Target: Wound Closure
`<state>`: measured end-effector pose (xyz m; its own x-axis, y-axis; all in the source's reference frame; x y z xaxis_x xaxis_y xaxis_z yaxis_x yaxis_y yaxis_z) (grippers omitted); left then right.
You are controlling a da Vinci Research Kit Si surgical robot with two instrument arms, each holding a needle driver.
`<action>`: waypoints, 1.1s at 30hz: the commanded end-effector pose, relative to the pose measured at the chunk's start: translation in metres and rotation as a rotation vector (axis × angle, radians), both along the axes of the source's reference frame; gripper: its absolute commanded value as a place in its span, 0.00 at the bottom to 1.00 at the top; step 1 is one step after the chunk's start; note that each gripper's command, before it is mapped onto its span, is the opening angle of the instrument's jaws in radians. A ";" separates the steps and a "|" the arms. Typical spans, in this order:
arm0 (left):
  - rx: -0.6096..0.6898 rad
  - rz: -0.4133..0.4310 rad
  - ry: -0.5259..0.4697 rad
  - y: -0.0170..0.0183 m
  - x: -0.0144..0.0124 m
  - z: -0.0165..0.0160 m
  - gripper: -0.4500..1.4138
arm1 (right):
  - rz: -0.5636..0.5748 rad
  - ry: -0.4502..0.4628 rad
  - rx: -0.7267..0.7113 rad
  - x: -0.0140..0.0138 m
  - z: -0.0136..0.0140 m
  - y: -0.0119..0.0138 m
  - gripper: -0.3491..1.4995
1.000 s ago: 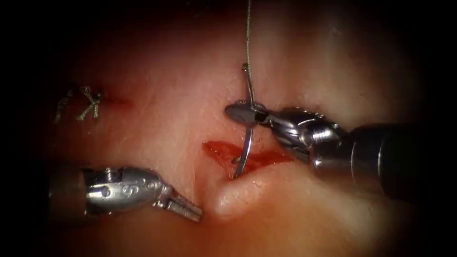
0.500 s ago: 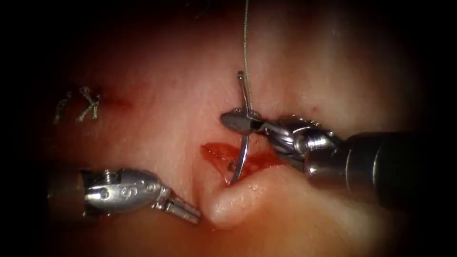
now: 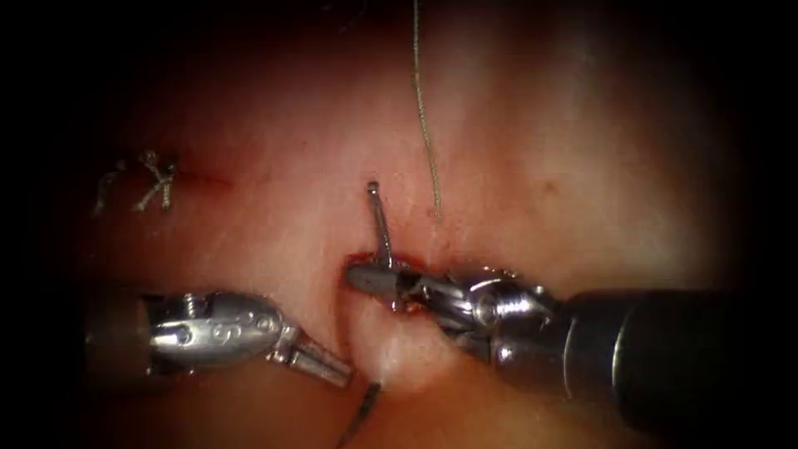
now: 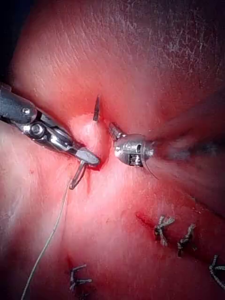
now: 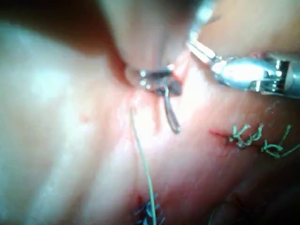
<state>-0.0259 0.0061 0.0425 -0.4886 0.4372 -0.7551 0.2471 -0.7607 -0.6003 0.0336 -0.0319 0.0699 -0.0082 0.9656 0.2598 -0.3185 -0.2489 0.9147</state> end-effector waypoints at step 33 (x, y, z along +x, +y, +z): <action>-0.244 -0.005 -0.206 0.0009 -0.0017 -0.0018 0.41 | -0.135 -0.142 -0.748 -0.0074 0.0009 0.0109 0.86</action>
